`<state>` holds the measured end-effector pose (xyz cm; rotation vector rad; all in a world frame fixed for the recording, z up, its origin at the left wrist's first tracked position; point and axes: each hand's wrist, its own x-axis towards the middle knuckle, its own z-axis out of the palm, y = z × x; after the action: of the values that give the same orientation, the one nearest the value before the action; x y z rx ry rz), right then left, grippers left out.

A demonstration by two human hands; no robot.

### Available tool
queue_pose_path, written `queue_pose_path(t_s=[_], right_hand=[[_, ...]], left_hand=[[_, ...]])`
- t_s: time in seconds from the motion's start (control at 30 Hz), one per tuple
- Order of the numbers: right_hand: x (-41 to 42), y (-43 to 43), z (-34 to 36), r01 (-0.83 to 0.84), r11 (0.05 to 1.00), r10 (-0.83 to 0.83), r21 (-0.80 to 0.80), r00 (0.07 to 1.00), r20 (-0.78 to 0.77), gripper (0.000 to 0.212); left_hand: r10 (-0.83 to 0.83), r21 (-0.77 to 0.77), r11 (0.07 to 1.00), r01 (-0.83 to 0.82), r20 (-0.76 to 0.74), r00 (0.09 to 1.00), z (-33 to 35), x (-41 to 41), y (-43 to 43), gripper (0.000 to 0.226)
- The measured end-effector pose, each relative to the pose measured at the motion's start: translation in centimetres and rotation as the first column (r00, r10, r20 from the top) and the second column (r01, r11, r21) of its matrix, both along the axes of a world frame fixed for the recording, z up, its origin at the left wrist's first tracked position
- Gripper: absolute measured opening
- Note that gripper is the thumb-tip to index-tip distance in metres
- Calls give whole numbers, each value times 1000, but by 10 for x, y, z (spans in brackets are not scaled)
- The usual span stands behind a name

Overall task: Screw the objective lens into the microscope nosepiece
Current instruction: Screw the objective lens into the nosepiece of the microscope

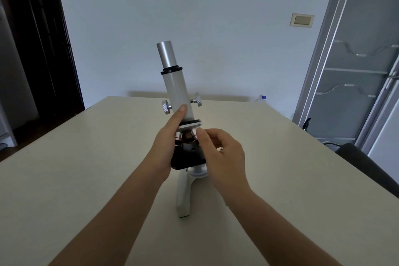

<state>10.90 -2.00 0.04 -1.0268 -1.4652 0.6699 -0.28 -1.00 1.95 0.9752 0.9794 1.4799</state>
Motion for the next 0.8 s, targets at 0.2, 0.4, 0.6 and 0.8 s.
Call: queue_pose_path(t_s=[0.2, 0.4, 0.6, 0.8], right_hand=[[-1, -2, 2, 78, 996, -81, 38, 992, 97, 23], [2, 0, 4, 44, 999, -44, -1, 993, 111, 11], [2, 3, 5, -45, 997, 52, -57, 992, 118, 44], [2, 2, 4, -18, 997, 25, -75, 996, 88, 28]], left_hand=[[-4, 8, 1000, 4, 9, 1000, 0, 3, -1, 40], [-5, 16, 1000, 5, 10, 1000, -1, 3, 1, 41], [-26, 17, 1000, 26, 3, 1000, 1, 3, -2, 42], [-28, 21, 999, 28, -10, 1000, 1, 2, -2, 44]])
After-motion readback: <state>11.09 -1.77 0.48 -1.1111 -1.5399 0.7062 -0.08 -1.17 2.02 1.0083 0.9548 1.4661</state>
